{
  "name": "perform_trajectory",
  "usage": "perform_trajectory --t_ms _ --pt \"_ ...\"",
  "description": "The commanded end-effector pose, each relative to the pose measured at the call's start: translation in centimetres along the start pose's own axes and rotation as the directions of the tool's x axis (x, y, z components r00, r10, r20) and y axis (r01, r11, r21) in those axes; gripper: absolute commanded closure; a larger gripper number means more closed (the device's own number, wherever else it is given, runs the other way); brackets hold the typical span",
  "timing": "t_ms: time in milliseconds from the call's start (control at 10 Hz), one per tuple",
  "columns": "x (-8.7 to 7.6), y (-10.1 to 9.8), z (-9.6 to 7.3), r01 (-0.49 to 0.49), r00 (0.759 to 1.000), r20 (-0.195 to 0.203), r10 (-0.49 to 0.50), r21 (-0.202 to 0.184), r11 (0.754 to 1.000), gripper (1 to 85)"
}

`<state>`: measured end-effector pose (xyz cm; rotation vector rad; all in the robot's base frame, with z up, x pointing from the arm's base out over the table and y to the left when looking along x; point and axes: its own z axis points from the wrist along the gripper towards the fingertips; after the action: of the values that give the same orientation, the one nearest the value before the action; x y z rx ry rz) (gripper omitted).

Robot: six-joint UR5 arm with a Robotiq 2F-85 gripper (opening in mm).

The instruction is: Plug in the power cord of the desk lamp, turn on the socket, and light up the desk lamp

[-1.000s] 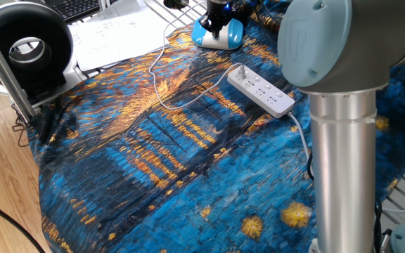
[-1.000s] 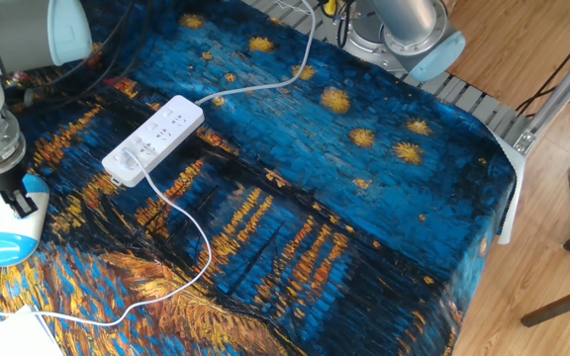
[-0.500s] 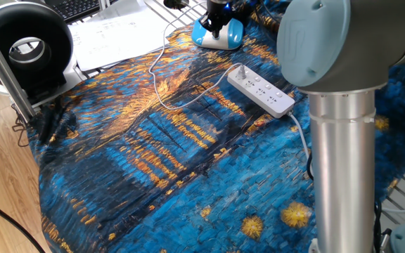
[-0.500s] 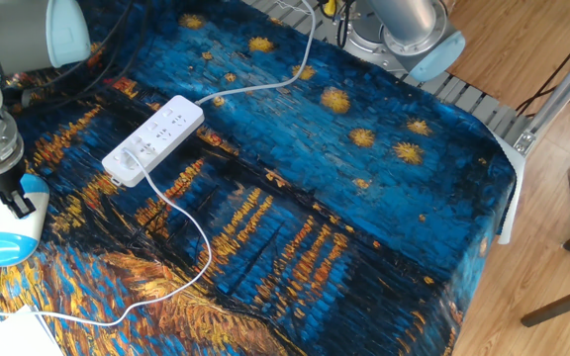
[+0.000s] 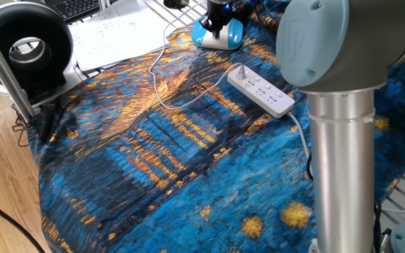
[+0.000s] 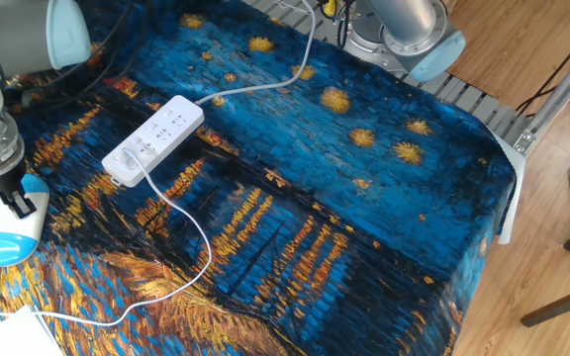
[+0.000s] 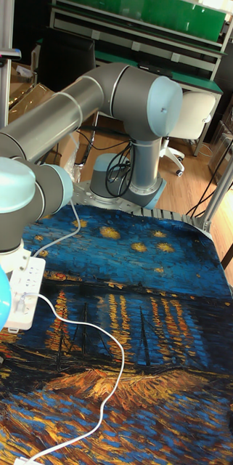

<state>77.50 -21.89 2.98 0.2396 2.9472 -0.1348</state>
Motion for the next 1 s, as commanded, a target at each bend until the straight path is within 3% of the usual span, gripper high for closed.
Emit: perform_trajectory --t_ms 0,900 --pt "0.1 0.1 0.3 -0.009 1.000 -0.006 0.009 -0.011 1.000 84.3" --pt "1.2 -0.2 -1.7 -0.009 1.000 -0.027 0.009 -0.015 1.000 84.3"
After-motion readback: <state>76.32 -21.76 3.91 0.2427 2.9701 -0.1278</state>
